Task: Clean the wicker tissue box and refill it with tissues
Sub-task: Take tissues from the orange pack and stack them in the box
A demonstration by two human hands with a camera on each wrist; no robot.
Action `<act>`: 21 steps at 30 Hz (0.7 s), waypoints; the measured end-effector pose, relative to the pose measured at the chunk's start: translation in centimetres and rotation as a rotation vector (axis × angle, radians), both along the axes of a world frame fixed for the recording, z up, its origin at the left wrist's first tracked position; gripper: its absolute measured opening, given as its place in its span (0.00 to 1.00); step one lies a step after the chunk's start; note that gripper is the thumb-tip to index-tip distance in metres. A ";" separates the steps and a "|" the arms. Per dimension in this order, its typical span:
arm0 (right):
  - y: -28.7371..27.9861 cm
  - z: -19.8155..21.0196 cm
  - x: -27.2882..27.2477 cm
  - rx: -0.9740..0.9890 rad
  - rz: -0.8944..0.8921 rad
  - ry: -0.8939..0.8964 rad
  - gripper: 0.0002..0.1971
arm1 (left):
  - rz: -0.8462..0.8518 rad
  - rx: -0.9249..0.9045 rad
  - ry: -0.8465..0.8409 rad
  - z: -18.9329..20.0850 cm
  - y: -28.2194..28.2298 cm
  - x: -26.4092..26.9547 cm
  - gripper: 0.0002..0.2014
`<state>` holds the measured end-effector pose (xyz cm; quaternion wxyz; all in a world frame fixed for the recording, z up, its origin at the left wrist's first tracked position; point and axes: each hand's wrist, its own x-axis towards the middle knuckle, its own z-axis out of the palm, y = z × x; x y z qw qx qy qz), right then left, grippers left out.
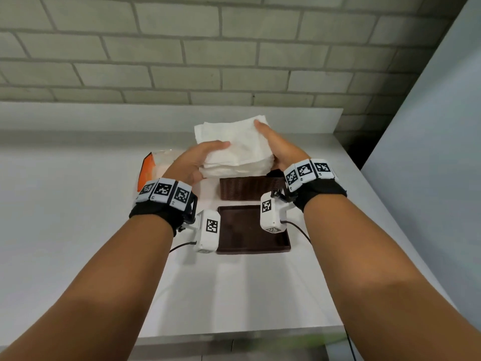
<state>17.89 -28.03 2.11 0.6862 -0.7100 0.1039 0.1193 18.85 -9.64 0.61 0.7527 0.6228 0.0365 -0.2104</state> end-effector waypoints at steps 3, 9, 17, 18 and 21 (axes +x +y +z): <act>-1.2 0.0 0.0 0.127 0.046 0.004 0.32 | 0.086 0.043 0.009 0.2 0.3 0.3 0.05; -1.1 0.6 0.8 -0.015 0.040 -0.023 0.35 | 0.050 0.059 0.067 1.3 -0.1 0.8 0.24; -3.0 1.0 1.1 0.037 -0.031 0.050 0.12 | 0.111 0.143 0.072 2.4 -2.3 1.2 0.07; -3.0 0.9 1.3 -0.026 -0.071 0.039 0.12 | 0.115 0.181 0.067 1.8 -2.5 1.9 0.14; -2.9 0.5 1.7 -0.231 -0.124 -0.030 0.18 | 0.113 0.293 0.021 -0.9 -3.5 4.6 0.33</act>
